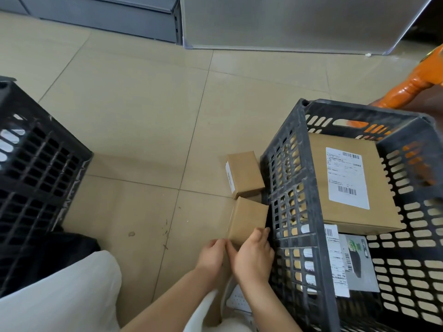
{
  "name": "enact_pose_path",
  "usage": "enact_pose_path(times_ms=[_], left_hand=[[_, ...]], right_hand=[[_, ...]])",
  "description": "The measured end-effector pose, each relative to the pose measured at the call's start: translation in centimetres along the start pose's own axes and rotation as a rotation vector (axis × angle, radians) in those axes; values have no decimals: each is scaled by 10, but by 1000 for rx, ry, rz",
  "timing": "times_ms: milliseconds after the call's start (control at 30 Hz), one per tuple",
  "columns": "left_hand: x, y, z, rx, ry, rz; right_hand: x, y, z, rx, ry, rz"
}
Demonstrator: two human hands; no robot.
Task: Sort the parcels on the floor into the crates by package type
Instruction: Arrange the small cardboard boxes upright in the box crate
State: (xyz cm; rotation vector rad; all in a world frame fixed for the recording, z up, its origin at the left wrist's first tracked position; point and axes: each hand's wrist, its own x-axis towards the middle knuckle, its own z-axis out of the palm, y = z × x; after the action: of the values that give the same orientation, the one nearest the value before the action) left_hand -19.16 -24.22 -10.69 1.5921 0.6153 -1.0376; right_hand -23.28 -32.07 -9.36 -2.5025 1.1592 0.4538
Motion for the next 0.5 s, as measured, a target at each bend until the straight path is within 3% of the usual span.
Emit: enact_pose_path(times_ms=[200,500], left_hand=[[-8,-2,5,31,-65,37],[-10,0,0,95,-158,9]], right_hand=[[0,1,0,50,-44,23],[0,7,1,314,-42,124]])
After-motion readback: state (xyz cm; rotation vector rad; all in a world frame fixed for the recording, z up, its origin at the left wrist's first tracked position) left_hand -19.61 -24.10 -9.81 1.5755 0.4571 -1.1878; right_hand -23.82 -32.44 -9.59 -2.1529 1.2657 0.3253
